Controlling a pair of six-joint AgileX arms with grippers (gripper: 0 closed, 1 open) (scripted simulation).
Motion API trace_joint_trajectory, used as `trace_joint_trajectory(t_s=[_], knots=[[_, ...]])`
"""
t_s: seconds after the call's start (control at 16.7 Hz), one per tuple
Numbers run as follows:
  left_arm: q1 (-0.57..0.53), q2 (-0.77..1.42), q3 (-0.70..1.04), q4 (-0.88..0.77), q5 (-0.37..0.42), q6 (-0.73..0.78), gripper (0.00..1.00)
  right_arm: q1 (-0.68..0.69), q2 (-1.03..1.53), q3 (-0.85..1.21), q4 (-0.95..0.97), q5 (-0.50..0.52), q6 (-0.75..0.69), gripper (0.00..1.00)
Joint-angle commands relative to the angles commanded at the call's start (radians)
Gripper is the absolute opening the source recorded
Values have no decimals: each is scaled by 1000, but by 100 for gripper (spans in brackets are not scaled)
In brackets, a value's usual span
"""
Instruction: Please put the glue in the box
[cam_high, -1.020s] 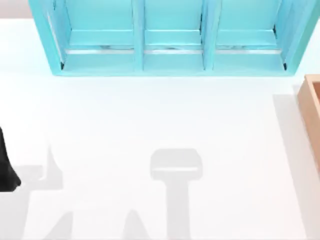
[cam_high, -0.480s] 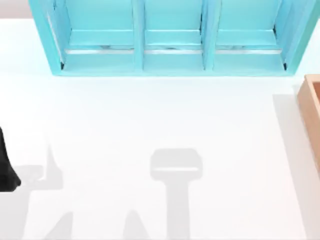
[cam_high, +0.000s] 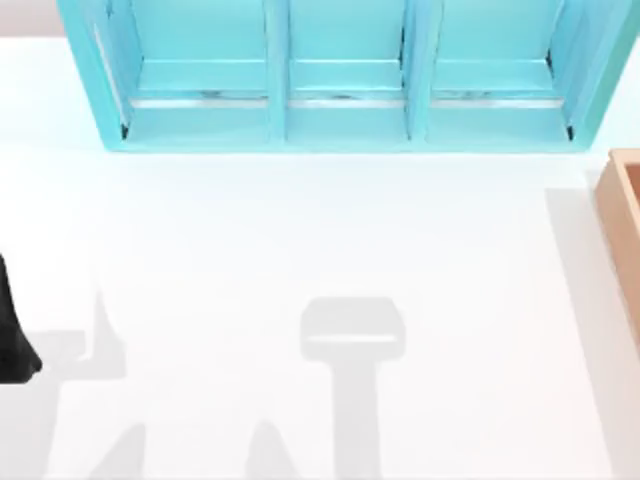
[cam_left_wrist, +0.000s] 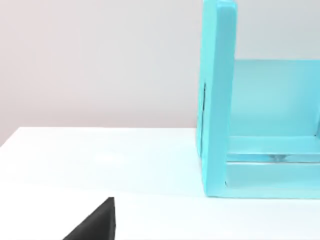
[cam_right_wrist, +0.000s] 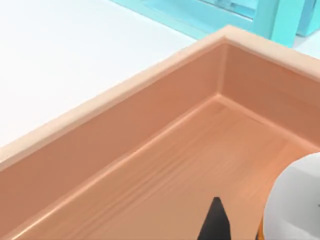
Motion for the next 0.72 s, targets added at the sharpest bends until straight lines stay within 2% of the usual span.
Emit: trace_joint_trajectory(t_s=[0.48, 0.72], knots=[[0, 0, 0, 0, 0, 0, 100, 98, -41, -120, 461, -15, 332, 0], [0, 0, 0, 0, 0, 0, 100, 132, -48, -175, 580, -26, 463, 0]])
